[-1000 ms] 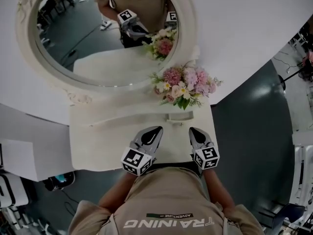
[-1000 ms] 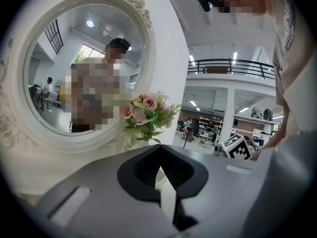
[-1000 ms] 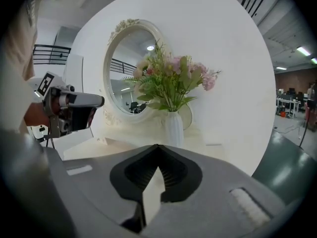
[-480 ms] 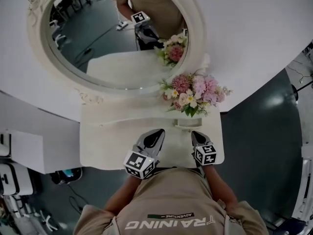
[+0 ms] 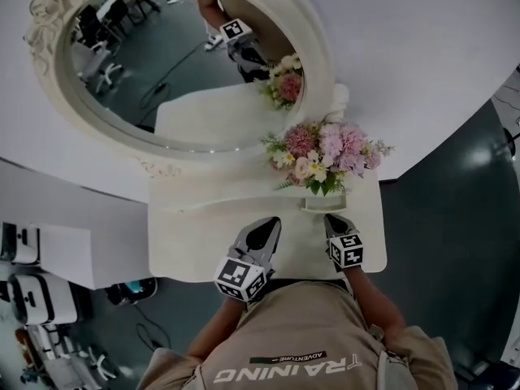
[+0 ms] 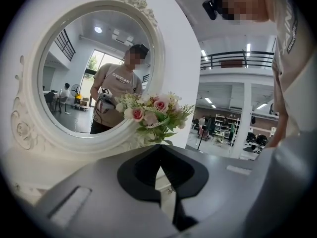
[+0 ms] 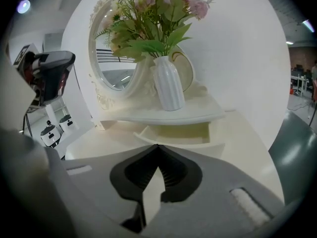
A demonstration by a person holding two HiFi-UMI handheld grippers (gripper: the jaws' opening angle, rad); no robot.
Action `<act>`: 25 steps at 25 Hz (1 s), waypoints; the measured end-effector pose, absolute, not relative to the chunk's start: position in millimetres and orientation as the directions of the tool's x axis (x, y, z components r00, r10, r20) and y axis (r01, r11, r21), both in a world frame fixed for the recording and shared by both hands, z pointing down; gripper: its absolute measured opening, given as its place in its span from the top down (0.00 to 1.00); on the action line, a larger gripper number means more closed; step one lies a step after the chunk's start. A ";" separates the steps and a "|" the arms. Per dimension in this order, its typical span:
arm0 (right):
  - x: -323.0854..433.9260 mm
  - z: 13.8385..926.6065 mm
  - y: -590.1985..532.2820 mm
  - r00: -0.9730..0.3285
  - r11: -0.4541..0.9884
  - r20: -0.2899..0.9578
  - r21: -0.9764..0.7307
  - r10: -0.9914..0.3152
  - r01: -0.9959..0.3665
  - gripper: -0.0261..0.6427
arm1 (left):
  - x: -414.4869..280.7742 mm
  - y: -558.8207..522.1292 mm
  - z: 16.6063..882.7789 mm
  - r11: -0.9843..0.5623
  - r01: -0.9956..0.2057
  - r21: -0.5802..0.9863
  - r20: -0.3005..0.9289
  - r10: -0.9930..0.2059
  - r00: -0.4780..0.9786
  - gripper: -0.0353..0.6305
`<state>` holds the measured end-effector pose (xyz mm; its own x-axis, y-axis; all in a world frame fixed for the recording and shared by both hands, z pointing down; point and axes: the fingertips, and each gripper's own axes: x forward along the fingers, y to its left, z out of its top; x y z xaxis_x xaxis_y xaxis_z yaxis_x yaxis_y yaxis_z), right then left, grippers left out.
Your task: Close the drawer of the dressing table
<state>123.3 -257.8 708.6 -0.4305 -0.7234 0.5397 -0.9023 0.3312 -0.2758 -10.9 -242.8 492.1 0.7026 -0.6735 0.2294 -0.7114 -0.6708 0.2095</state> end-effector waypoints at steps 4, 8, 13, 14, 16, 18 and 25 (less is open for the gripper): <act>128.9 715.8 -256.9 -0.416 0.287 0.545 -0.309 -0.728 -0.907 0.96 | -16.3 -241.6 494.6 -0.658 -0.724 0.209 0.242 -0.682 0.690 0.92; 131.7 716.1 -260.4 -0.415 0.285 0.537 -0.311 -0.734 -0.907 0.96 | -20.1 -244.8 495.5 -0.653 -0.727 0.211 0.246 -0.684 0.687 0.92; 133.2 716.1 -262.8 -0.410 0.288 0.539 -0.300 -0.736 -0.910 0.96 | -15.6 -246.8 497.7 -0.663 -0.717 0.218 0.246 -0.673 0.697 0.92; 133.3 716.3 -263.0 -0.409 0.288 0.540 -0.298 -0.735 -0.910 0.96 | -14.6 -247.1 498.7 -0.664 -0.715 0.220 0.246 -0.671 0.699 0.92; 133.6 716.6 -263.5 -0.406 0.284 0.544 -0.298 -0.734 -0.911 0.96 | -13.3 -248.1 500.3 -0.666 -0.711 0.225 0.246 -0.668 0.703 0.92; 134.0 716.6 -264.5 -0.402 0.282 0.549 -0.292 -0.733 -0.914 0.96 | -12.3 -249.6 500.6 -0.667 -0.709 0.228 0.243 -0.666 0.705 0.92; 134.1 716.8 -268.6 -0.391 0.262 0.551 -0.300 -0.737 -0.917 0.96 | -15.7 -251.0 502.2 -0.656 -0.718 0.232 0.239 -0.677 0.696 0.92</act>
